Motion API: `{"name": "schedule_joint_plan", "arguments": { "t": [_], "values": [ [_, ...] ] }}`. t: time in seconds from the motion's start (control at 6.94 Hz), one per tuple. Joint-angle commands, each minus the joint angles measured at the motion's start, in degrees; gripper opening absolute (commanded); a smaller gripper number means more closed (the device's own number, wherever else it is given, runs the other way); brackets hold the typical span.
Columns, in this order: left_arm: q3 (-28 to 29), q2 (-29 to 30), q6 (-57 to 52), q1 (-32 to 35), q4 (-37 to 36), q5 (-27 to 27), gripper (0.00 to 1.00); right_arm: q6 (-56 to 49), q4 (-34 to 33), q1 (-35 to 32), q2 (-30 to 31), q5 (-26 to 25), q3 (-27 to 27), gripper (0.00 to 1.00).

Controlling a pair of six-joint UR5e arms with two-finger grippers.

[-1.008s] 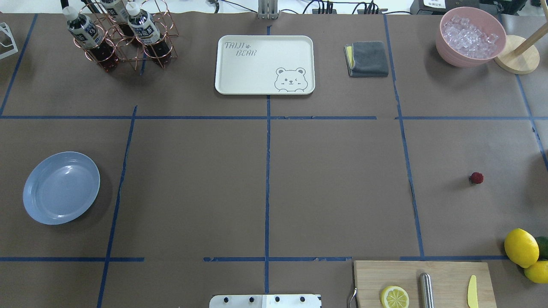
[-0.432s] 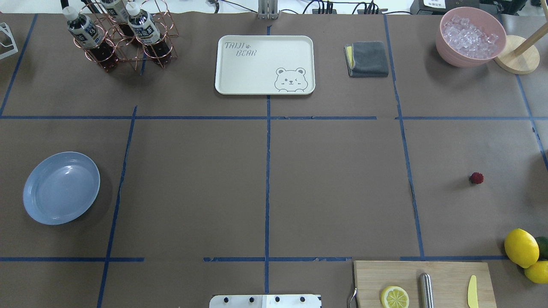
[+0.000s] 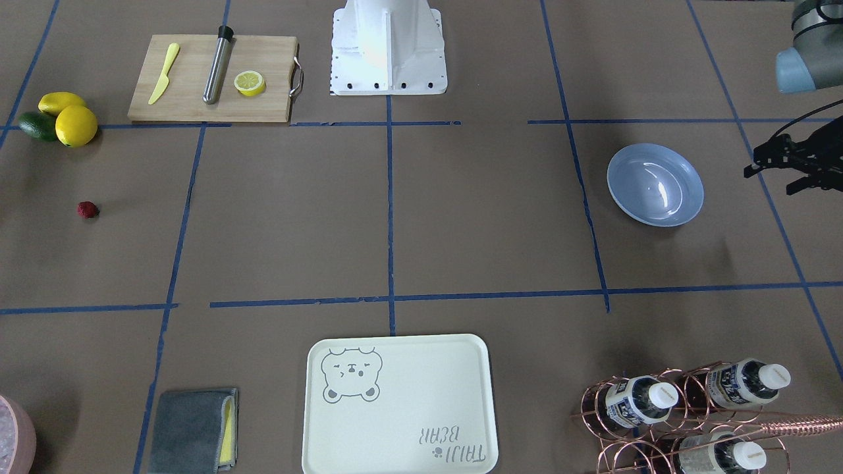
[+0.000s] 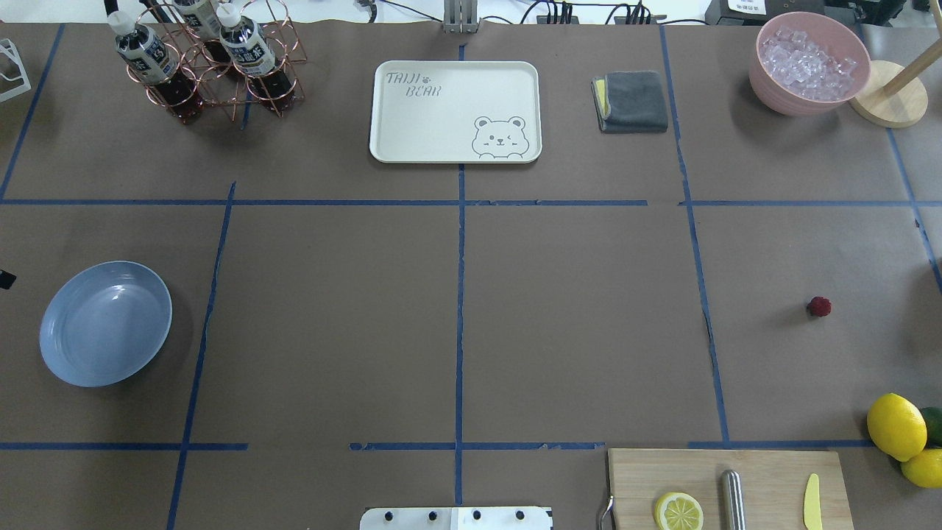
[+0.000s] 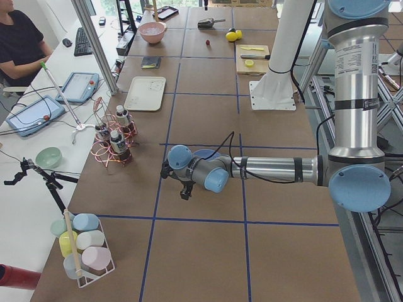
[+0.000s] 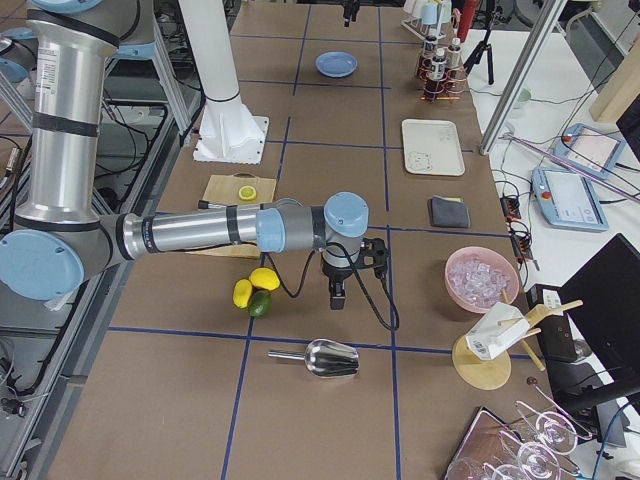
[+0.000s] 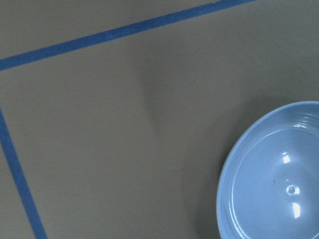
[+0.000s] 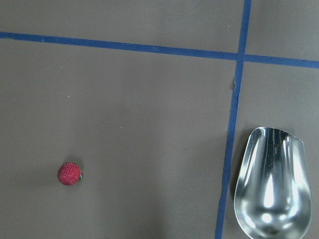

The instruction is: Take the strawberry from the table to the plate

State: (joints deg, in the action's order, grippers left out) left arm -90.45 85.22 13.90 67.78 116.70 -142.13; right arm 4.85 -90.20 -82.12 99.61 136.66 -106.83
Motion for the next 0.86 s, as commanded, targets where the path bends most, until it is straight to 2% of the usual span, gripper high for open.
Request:
{"name": "schedule_joint_plan", "arguments": {
  "t": [0.0, 0.14, 0.43, 0.72],
  "values": [
    [3.2, 0.8, 4.7, -4.2, 6.0, 0.3, 1.00, 0.2, 0.6, 0.1, 0.1, 0.6, 0.5, 1.00],
    [4.6, 0.9, 5.1, -6.2, 9.1, 0.5, 1.00, 0.1, 0.6, 0.1, 0.1, 1.1, 0.5, 1.00],
    [5.4, 2.3, 5.3, -7.8, 9.2, 0.5, 0.97, 0.1, 0.6, 0.1, 0.1, 1.1, 0.6, 1.00],
    [6.9, 3.2, 5.3, -8.5, 9.1, 0.5, 0.74, 0.2, 0.6, 0.2, 0.1, 1.1, 0.7, 1.00]
  ]
}}
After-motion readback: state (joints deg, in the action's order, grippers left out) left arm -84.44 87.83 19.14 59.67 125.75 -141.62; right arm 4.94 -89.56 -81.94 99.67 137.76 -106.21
